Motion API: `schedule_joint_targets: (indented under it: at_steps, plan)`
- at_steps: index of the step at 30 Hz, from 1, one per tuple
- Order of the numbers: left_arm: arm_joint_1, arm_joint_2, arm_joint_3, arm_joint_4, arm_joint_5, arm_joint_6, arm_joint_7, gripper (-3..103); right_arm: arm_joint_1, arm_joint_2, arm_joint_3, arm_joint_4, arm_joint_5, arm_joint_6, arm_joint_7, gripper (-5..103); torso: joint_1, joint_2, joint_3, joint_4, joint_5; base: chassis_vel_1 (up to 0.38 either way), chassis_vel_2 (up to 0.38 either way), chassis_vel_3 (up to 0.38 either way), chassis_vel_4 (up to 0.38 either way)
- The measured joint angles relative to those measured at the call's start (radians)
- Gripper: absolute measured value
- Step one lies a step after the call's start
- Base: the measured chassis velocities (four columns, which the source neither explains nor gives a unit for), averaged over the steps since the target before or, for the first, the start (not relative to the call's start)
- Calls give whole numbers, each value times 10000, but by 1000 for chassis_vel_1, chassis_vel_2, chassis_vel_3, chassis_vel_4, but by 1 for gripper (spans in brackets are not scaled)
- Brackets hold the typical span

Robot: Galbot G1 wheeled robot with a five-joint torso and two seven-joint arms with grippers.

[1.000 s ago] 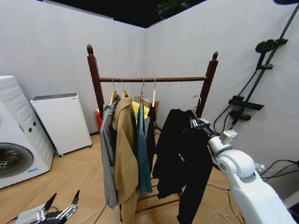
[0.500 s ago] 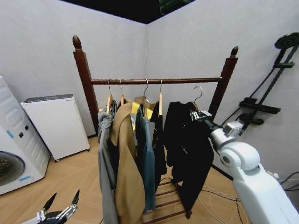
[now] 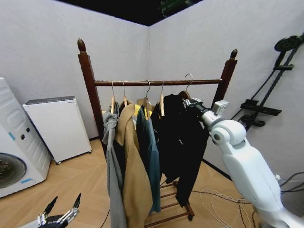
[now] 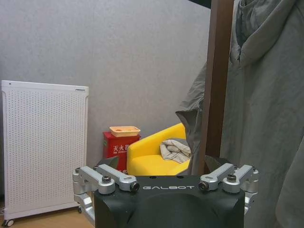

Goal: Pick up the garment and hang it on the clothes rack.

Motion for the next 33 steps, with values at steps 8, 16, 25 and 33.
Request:
schedule_joint_targets:
  at_steps: [8, 16, 25, 33]
  plan:
    - [0, 1, 0, 0, 0, 0, 0, 100, 772, 95, -613, -551, 137, -304, 132, 9, -4, 2, -3, -6, 0, 0, 0, 0, 0]
    - [0, 0, 0, 0, 0, 0, 0, 100, 947, 262, -1004, -834, 523, -958, 568, 9, -3, 1, -2, -4, 2, 0, 0, 0, 0]
    - [0, 0, 0, 0, 0, 0, 0, 100, 590, 260, -893, -583, 517, -814, 684, 23, -4, 2, -3, -3, 0, 0, 0, 0, 0]
    - [0, 0, 0, 0, 0, 0, 0, 100, -691, -139, 4, 716, 975, -774, 987, 56, -4, 3, -3, -3, 1, 0, 0, 0, 0]
